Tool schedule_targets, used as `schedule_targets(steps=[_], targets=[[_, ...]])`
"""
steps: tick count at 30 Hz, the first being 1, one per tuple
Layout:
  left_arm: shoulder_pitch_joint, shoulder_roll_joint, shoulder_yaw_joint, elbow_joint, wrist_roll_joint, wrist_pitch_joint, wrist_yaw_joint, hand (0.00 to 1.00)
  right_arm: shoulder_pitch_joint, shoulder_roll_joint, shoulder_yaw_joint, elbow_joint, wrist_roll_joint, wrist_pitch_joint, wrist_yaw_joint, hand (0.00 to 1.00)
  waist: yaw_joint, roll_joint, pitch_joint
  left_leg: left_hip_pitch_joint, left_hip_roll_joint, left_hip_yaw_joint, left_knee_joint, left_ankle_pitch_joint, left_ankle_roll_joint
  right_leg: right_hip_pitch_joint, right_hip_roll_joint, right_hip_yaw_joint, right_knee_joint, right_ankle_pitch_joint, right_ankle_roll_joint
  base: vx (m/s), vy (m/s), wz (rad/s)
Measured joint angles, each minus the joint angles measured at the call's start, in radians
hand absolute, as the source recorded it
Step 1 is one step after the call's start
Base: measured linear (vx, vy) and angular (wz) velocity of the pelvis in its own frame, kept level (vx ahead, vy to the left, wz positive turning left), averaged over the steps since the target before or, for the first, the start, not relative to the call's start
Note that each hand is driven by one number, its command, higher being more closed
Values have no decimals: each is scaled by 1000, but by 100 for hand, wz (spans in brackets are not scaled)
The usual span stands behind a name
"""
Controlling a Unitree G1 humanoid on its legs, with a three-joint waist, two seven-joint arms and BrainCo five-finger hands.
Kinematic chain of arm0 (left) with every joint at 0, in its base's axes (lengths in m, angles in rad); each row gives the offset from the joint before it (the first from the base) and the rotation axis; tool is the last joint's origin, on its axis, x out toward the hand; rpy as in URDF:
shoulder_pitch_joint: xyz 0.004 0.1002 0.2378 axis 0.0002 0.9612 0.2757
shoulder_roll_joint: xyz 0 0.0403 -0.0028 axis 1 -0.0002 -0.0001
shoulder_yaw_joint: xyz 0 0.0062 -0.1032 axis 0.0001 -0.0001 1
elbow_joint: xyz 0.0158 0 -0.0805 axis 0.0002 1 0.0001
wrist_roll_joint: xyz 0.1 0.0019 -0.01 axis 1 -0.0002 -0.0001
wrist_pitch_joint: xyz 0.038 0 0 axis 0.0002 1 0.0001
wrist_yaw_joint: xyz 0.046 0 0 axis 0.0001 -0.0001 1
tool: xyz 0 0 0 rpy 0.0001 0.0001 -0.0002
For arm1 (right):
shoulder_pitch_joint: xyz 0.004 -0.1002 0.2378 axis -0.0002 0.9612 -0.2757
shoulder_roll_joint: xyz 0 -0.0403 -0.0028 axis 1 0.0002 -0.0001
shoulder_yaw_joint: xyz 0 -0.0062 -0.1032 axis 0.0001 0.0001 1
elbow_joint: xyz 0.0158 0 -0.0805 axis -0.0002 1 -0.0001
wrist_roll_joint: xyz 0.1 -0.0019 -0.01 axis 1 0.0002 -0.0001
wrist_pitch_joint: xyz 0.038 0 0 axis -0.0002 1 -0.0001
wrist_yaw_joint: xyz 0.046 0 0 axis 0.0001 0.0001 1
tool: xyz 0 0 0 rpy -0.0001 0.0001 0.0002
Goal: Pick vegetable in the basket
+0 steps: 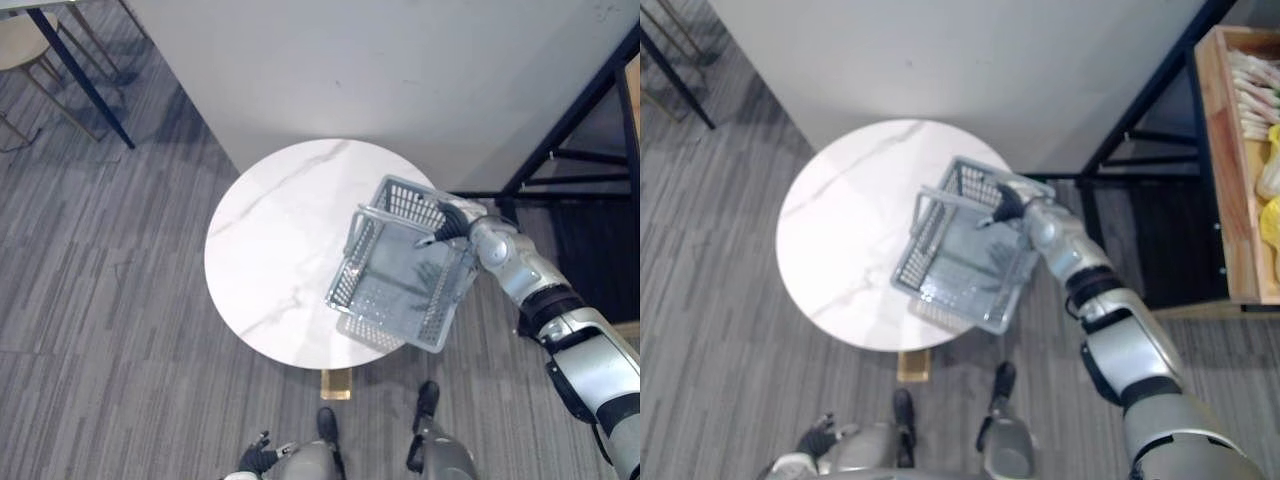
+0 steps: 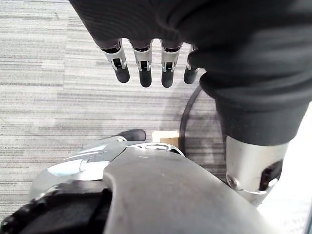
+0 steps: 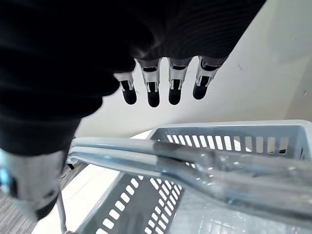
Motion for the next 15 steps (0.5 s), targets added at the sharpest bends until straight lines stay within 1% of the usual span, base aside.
schedule_targets(steps=[3, 6, 9, 15], targets=[[0, 1, -5, -3, 0, 0, 3, 0, -3, 14, 0, 9, -29, 0, 0, 0, 1, 0, 0, -7, -6, -12, 0, 2, 3, -1, -7, 0, 0, 4, 5, -1, 12, 12], [-10, 0, -5, -5, -8, -1, 4, 0, -32, 16, -11, 51, -33, 3, 0, 0, 14, 0, 19, -11, -16, -17, 0, 7, 10, -1, -19, 1, 0, 7, 10, -29, 18, 8], [-11, 0, -6, -13, -10, -2, 9, 0, -46, 21, -41, 61, -33, 5, -6, 0, 15, -1, 31, -22, -26, -18, 1, 10, 15, -12, -28, 5, 0, 13, 12, -40, 14, 2], [-11, 1, -5, -13, -20, -2, 11, 0, -45, 36, -44, 69, -33, 8, -6, 0, 15, -3, 37, -25, -27, -19, 2, 11, 16, -14, -29, 10, 0, 16, 9, 0, 0, 0]])
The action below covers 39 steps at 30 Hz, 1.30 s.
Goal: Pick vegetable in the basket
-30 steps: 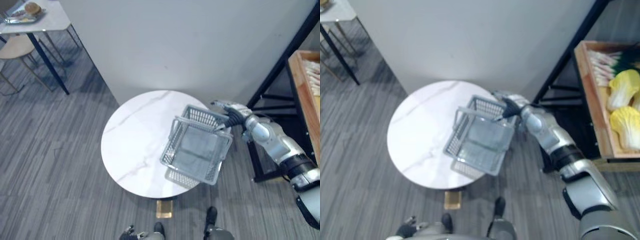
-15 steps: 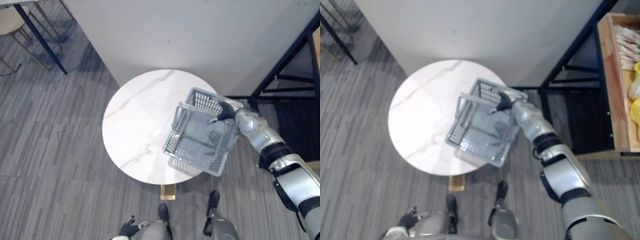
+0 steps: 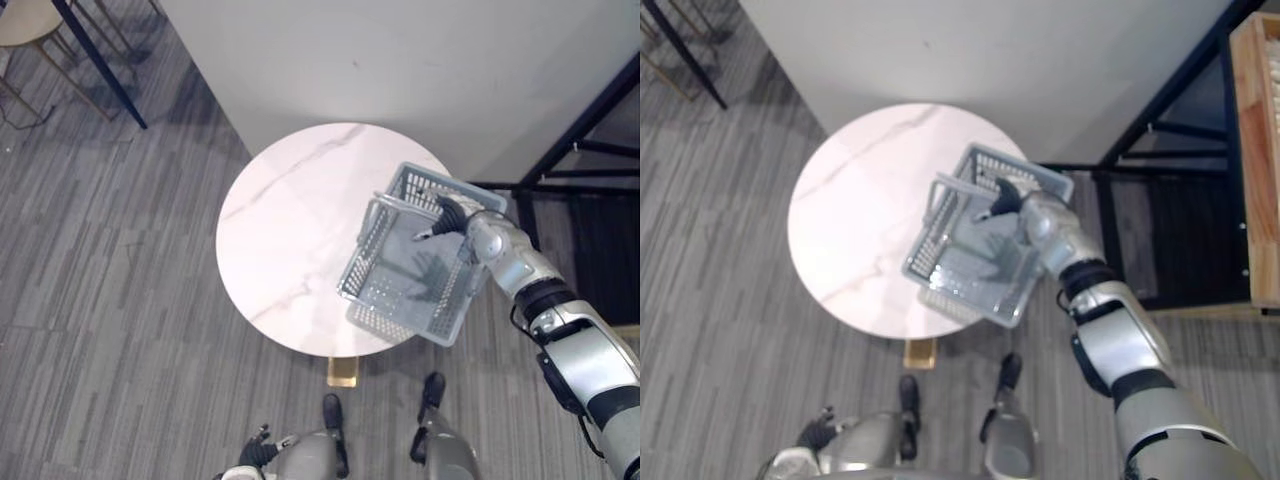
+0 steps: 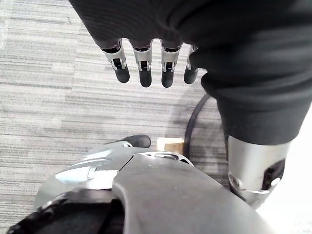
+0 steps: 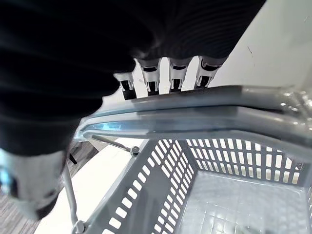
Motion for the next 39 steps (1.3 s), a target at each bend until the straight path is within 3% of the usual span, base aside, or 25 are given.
schedule_targets(steps=[11, 12, 25, 30, 35, 39], targets=[[-1, 0, 0, -20, -1, -1, 6, 0, 0, 2, -23, 1, -1, 0, -1, 0, 0, 2, 28, -16, -1, -2, 2, 1, 2, -20, -1, 6, 10, 0, 0, -1, -1, 0], [-1, 0, 0, -21, -3, -1, 7, 0, 0, 2, -32, 1, -1, 0, -1, 100, 0, 2, 28, -23, -2, -3, 3, 2, 3, -27, -2, 6, 11, 0, 0, 0, 0, 0], [-3, 7, -30, -20, -5, -19, 34, 0, -54, -2, -34, 80, -6, 0, -30, 100, 10, 19, 39, -41, -6, -21, 15, 5, 7, -33, -10, 0, 15, 0, 0, -10, -5, 4], [-3, 5, -19, -21, -4, -19, 35, 0, -60, -23, -20, 87, -86, 1, -41, 100, 20, 19, 41, -51, -5, -39, 16, 14, 6, -31, -10, -11, 16, 0, 0, -17, -13, 10], [-3, 5, -9, -20, 9, -10, 35, 0, -37, -65, 150, -23, -122, -7, -17, 100, 18, 11, 38, -29, 1, -42, 14, 15, 6, -6, -4, -9, 10, 0, 0, 0, -3, 3], [4, 18, 13, -20, 45, -8, 38, 0, 66, -92, 288, -236, -120, -64, 30, 100, 16, -27, 17, -12, 7, -40, 11, 14, 4, 11, 4, 0, -1, 0, 0, 8, -13, -3]])
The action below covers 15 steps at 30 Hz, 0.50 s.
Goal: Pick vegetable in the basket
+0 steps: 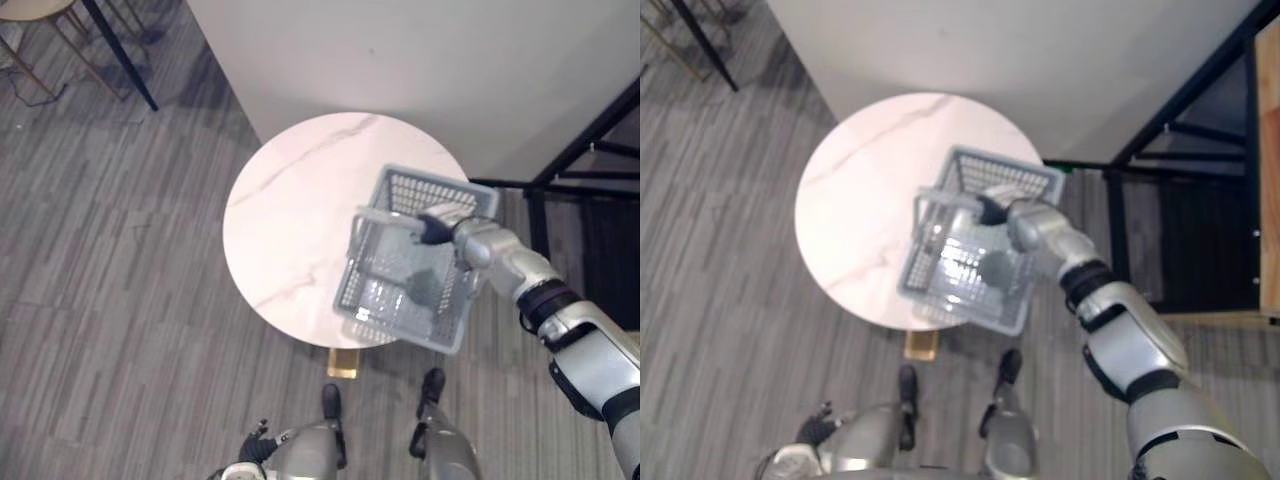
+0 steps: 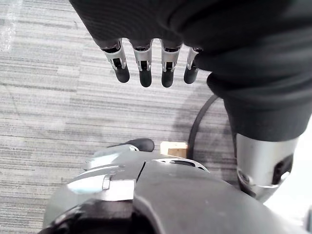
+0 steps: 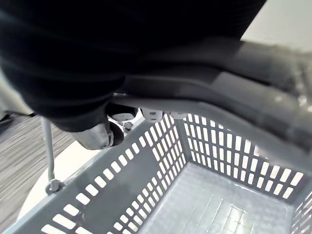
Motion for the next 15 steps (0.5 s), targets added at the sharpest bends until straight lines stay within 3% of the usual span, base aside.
schedule_targets(steps=[4, 6, 10, 12, 15], targets=[[24, 19, 34, 2, 46, 3, 1, 0, 97, -48, 124, -210, 22, -79, 54, 100, -12, -53, -47, 24, 3, 17, -7, -4, -5, 26, 6, 19, -29, 5, 8, -4, -9, -7], [25, 22, 41, 17, 57, 11, 1, 0, 110, -96, 153, -299, 63, -108, 60, 100, -19, -67, -67, 32, 2, 24, -13, -4, -5, 26, 7, 34, -29, 6, 9, -25, -13, -15], [47, 22, 60, 32, 86, 13, 7, 0, 139, -195, 162, -431, 169, -137, 85, 100, -27, -75, -121, 52, 6, 52, -16, -10, -8, 27, 14, 61, -29, 7, 11, -14, -15, -20], [63, 22, 67, 43, 107, 17, 8, 0, 171, -264, 162, -517, 213, -143, 89, 100, -47, -76, -158, 56, 11, 58, -16, -12, -11, 28, 19, 66, -29, 7, 11, -6, -26, -11], [73, 22, 73, 54, 123, 19, 8, 0, 205, -339, 161, -591, 220, -160, 90, 100, -52, -74, -184, 70, 21, 81, -15, -19, -16, 28, 30, 93, -29, 7, 11, -20, -40, -24]])
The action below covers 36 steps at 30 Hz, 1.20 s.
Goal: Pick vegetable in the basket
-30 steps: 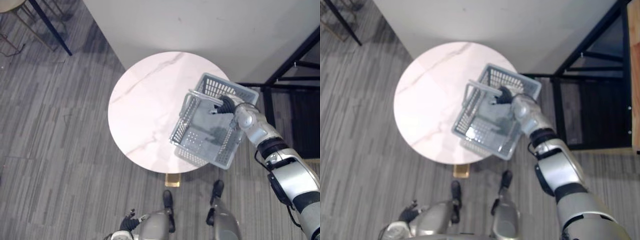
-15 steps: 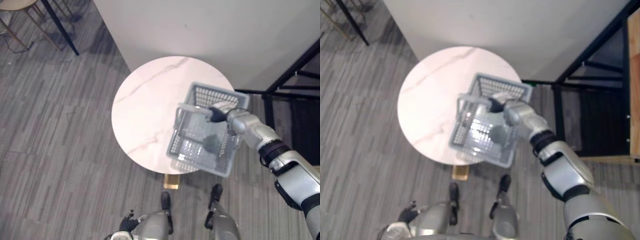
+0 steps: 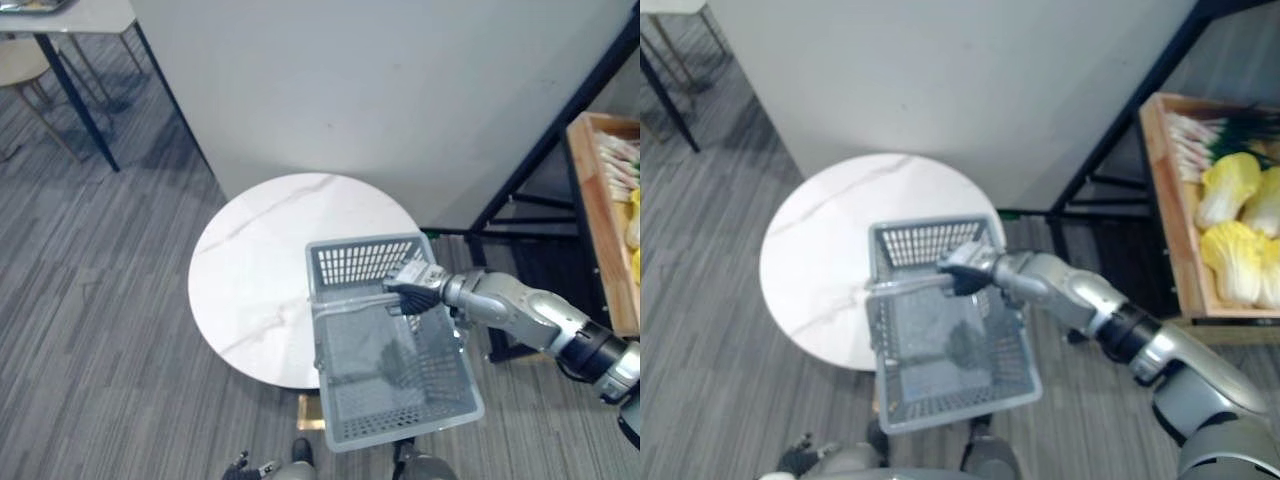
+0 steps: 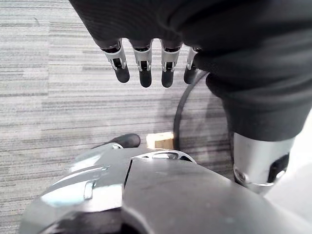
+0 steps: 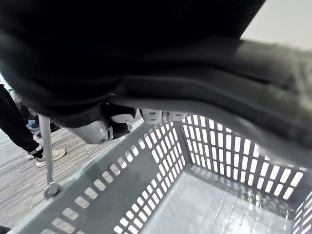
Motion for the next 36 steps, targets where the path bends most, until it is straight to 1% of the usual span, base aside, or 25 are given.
schedule_targets(steps=[3, 8, 10, 13, 15, 17, 19, 21, 23, 24, 26, 27, 28, 29, 30, 31, 32, 33, 34, 35, 36], targets=[[4, -1, 0, 12, 1, 0, 1, 0, 26, -41, -3, -7, 18, -14, 0, 100, 0, 3, -13, 11, 11, 21, 0, -4, -6, 2, 12, 21, 0, 0, 0, -35, -46, -22], [6, -2, -1, 23, 2, 0, 1, 0, 112, -100, -47, -11, 18, -18, -10, 100, 0, 14, -35, 13, 15, 26, 0, -7, -9, -1, 21, 27, 0, 0, 0, -14, -17, -4], [7, -3, -2, 24, 2, 0, 3, 0, 169, -125, -74, -6, 17, -25, -31, 100, -2, 18, -40, 18, 15, 24, 3, -6, -9, 3, 21, 24, 0, 0, 0, 10, -9, 2], [16, -3, -3, 24, 2, 0, 14, 0, 278, -137, -134, 9, 14, -31, -54, 100, -1, 18, -40, 27, 14, 18, 3, -7, -10, 17, 19, 17, 0, 0, 0, -4, -9, 6], [18, -4, -2, 24, 2, 0, 19, 0, 334, -153, -154, 9, 13, -41, -83, 100, -2, 18, -40, 27, 12, 12, 7, -7, -10, 23, 16, 12, 0, -1, 0, -24, -4, 8], [24, -4, -1, 24, 1, 0, 22, 0, 378, -154, -174, 10, 9, -45, -91, 100, -7, 18, -41, 27, 12, 2, 15, -10, -9, 33, 12, 4, 0, -1, 1, -39, -7, 13], [29, -4, 4, 23, 1, -2, 26, 0, 409, -156, -182, 9, -20, -56, -114, 100, -8, 19, -41, 1, 22, -4, 80, -45, -10, 39, 12, 2, 6, -6, 1, -57, -9, 7], [35, -4, 12, 24, 1, -1, 26, 0, 458, -157, -226, 8, -27, -71, -124, 100, -10, 35, -41, -64, 61, -11, 234, -128, -9, 15, 23, 5, 72, -46, 4, -105, -11, -4], [48, -3, 20, 24, 1, 0, 26, 0, 521, -159, -279, 0, -32, -73, -134, 100, -14, 44, -37, -80, 79, -19, 305, -161, -7, 2, 25, 7, 140, -69, 0, -57, 35, -2], [52, -2, 20, 24, 2, 0, 25, 0, 556, -160, -310, -18, -37, -73, -153, 100, -20, 42, -32, -86, 79, -17, 333, -176, -2, -14, 21, 16, 177, -80, 3, -61, 70, -4], [52, 1, 20, 23, 3, 0, 24, 0, 576, -159, -346, -57, -62, -73, -164, 100, -29, 40, -30, -116, 78, 5, 374, -196, 7, -51, 16, 46, 202, -77, 7, -106, 105, -39], [52, 6, 18, 23, 26, 0, 24, 0, 585, -159, -374, -94, -66, -72, -178, 100, -36, 37, -29, -155, 79, 50, 422, -225, 25, -103, 16, 99, 210, -49, 23, -157, 141, -77], [52, 9, 18, 23, 31, 0, 23, 0, 588, -159, -383, -108, -70, -70, -188, 100, -37, 34, -29, -171, 80, 74, 439, -239, 30, -126, 18, 128, 207, -27, 30, -182, 157, -103], [46, 11, 18, 24, 32, 1, 22, 0, 595, -157, -400, -128, -88, -70, -197, 100, -40, 25, -25, -192, 89, 108, 459, -251, 46, -162, 28, 157, 187, 35, 30, -226, 147, -163], [40, 13, 9, 40, 34, 1, 21, 0, 578, -136, -397, -135, -106, -64, -206, 100, -27, 56, -15, -183, 145, 226, 433, -227, 79, -179, 68, 144, 121, 169, -8, -234, 135, -171], [31, 9, 1, 49, 35, 2, 21, 0, 576, -132, -393, -138, -107, -63, -210, 100, -26, 65, -5, -173, 157, 254, 419, -216, 81, -192, 67, 53, 207, 97, -85, -240, 160, -178], [28, 11, -12, 54, 35, 2, 23, 0, 572, -125, -380, -138, -114, -62, -215, 100, -28, 62, -4, -137, 151, 307, 367, -185, 75, -204, 30, -115, 368, -55, -178, -141, 147, -155], [29, 14, -28, 54, 33, 3, 27, 0, 542, -114, -357, -121, -141, -64, -233, 100, -24, 56, 1, -85, 150, 393, 323, -162, 78, -185, -29, -284, 518, -177, -210, -165, 150, -194], [30, 23, -48, 53, 31, 3, 28, 0, 512, -93, -346, -96, -143, -59, -234, 100, -16, 55, 0, -58, 163, 469, 315, -158, 81, -147, -74, -397, 600, -241, -219, -139, 83, -180], [30, 29, -60, 54, 31, 3, 28, 0, 503, -83, -345, -85, -143, -54, -235, 100, -15, 56, 0, -50, 172, 500, 315, -158, 81, -132, -96, -435, 632, -261, -218, -139, 6, -161], [29, 36, -75, 54, 30, 3, 28, 0, 489, -74, -344, -72, -156, -47, -234, 100, -15, 56, 0, -40, 191, 557, 315, -154, 74, -114, -127, -474, 669, -284, -207, -89, -68, -148]])
